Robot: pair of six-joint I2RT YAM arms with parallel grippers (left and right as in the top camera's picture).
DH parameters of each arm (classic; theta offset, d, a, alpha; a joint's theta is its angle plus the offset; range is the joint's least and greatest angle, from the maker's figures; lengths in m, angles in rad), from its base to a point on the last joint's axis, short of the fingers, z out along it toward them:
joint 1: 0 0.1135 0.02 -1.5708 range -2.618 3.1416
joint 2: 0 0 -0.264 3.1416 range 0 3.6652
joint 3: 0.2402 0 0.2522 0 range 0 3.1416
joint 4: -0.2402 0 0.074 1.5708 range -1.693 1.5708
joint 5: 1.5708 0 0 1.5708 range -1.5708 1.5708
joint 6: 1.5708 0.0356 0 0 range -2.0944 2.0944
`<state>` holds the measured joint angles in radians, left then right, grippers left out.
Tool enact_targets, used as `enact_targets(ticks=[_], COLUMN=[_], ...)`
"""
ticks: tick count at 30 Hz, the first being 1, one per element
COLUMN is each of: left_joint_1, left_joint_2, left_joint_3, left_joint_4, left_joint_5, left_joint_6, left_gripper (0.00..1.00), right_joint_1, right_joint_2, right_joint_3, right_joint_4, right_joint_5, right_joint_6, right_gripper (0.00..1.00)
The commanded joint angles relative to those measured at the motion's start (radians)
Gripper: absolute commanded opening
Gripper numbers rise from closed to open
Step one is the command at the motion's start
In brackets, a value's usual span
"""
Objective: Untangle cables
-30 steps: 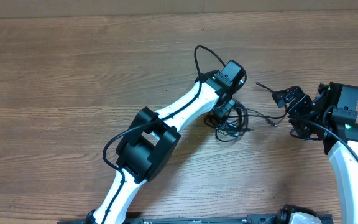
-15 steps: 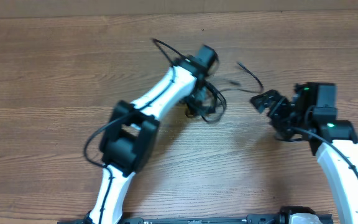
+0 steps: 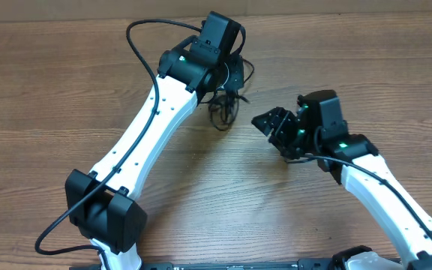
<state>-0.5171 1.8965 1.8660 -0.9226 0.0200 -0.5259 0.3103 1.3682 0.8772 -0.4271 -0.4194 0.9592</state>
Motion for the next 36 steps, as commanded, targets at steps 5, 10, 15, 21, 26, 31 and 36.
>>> enact_targets(ticks=[5, 10, 15, 21, 26, 31, 36], left_joint_1=[0.003, 0.044, 0.097, 0.149, 0.185, 0.190, 0.190], left_joint_2=[-0.021, -0.023, -0.050, -0.119, -0.218, -0.308, -0.381], left_joint_3=[0.013, 0.013, 0.017, 0.017, 0.017, 0.017, 0.017], left_joint_4=[-0.030, -0.052, 0.006, 0.013, 0.024, 0.061, 0.102], left_joint_5=[0.003, 0.018, 0.325, 0.633, 0.766, 0.821, 0.906], left_joint_6=[-0.022, -0.090, 0.115, 0.399, 0.518, 0.530, 0.526], left_gripper=[0.04, 0.04, 0.04, 0.04, 0.04, 0.04, 0.04], right_joint_1=[0.014, 0.014, 0.014, 0.014, 0.014, 0.014, 0.014], right_joint_2=[0.019, 0.019, 0.019, 0.019, 0.019, 0.019, 0.019], right_joint_3=[0.026, 0.026, 0.026, 0.026, 0.026, 0.026, 0.026], right_joint_4=[0.000, -0.095, -0.091, -0.004, 0.109, 0.238, 0.370], right_joint_5=[0.011, 0.089, 0.085, 0.078, 0.075, 0.076, 0.092], right_joint_6=[0.110, 0.109, -0.005, -0.181, -0.209, -0.210, -0.209], right_gripper=[0.86, 0.87, 0.88, 0.88, 0.89, 0.94, 1.00])
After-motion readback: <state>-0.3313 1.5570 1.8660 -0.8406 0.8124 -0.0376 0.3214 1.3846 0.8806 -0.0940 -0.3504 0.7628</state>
